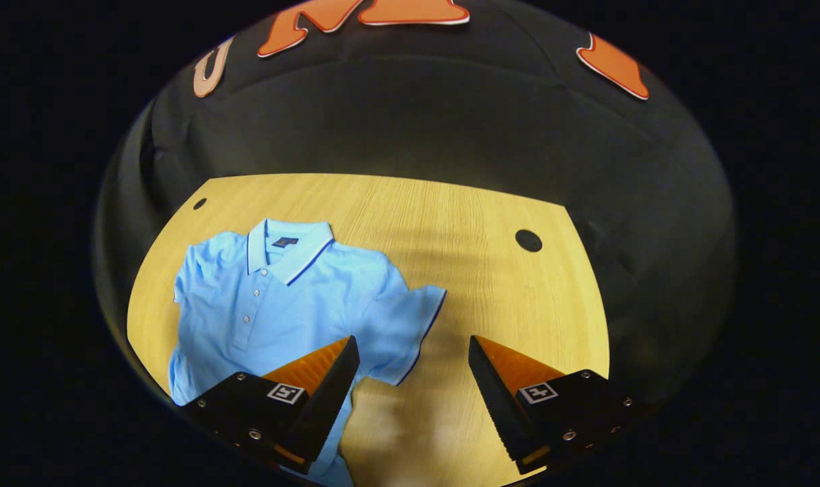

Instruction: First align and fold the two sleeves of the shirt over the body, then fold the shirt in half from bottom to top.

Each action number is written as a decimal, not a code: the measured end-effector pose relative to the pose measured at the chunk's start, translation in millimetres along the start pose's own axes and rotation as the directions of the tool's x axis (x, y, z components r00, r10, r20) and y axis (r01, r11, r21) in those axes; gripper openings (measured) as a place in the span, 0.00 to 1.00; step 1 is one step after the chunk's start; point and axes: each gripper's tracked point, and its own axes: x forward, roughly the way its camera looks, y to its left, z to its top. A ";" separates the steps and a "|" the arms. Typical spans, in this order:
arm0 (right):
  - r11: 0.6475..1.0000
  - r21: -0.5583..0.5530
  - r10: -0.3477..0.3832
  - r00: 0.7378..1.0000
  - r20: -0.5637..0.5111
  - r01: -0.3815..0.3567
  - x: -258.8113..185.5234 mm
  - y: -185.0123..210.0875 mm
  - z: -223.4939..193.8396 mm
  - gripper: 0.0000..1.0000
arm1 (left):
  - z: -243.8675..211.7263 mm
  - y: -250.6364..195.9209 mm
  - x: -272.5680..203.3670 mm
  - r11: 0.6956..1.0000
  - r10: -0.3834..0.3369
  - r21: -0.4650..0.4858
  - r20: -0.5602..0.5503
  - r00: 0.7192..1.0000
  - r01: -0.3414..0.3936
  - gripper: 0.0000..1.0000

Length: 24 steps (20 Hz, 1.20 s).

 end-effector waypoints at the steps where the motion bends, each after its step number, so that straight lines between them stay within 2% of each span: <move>1: 1.000 0.002 -0.003 1.000 -0.018 0.003 7.9 -1.2 -3.6 0.99 | -2.5 3.4 -1.2 1.000 0.014 0.000 -0.006 1.000 -0.014 1.00; 8: 0.997 0.075 0.017 0.992 -0.128 -0.007 48.0 -0.1 -19.6 0.96 | -3.8 13.1 -4.3 0.995 0.099 0.017 -0.027 0.995 -0.098 1.00; 9: 0.997 0.077 0.012 0.990 -0.138 -0.002 52.3 -0.9 -22.0 0.91 | -4.6 14.2 -5.6 0.994 0.105 0.020 -0.027 0.994 -0.104 1.00; 10: 0.997 0.077 0.005 0.989 -0.151 0.006 56.5 -2.7 -24.4 0.93 | -2.8 14.4 -5.9 0.994 0.108 0.023 -0.027 0.994 -0.107 1.00; 12: 0.995 0.090 -0.017 0.982 -0.188 0.034 61.8 -6.6 -32.5 0.91 | -2.1 14.1 -7.1 0.993 0.112 0.032 -0.023 0.993 -0.111 1.00; 15: 0.993 0.109 -0.017 0.981 -0.193 0.038 67.9 -4.7 -32.6 0.86 | -3.0 13.6 -8.9 0.993 0.109 0.042 -0.024 0.994 -0.108 1.00; 18: 0.989 0.144 -0.003 0.977 -0.215 0.034 69.4 4.7 -34.6 0.75 | -0.3 13.2 -10.2 0.994 0.102 0.052 -0.020 0.995 -0.101 1.00; 21: 0.991 0.122 -0.032 0.969 -0.245 0.063 72.7 8.7 -47.5 0.64 | 3.4 12.6 -12.6 0.993 0.102 0.069 -0.010 0.995 -0.101 1.00; 22: 0.990 0.127 -0.029 0.963 -0.266 0.065 73.9 10.9 -53.9 0.49 | 5.4 12.9 -13.6 0.992 0.103 0.074 -0.006 0.995 -0.102 1.00; 23: 0.986 0.154 -0.021 0.964 -0.266 0.064 70.5 13.1 -53.3 0.45 | 6.0 13.3 -14.1 0.992 0.106 0.076 -0.002 0.994 -0.105 1.00; 24: 0.981 0.183 -0.015 0.965 -0.262 0.065 79.5 12.7 -53.7 0.31 | 6.8 13.6 -15.2 0.991 0.108 0.076 -0.001 0.994 -0.108 1.00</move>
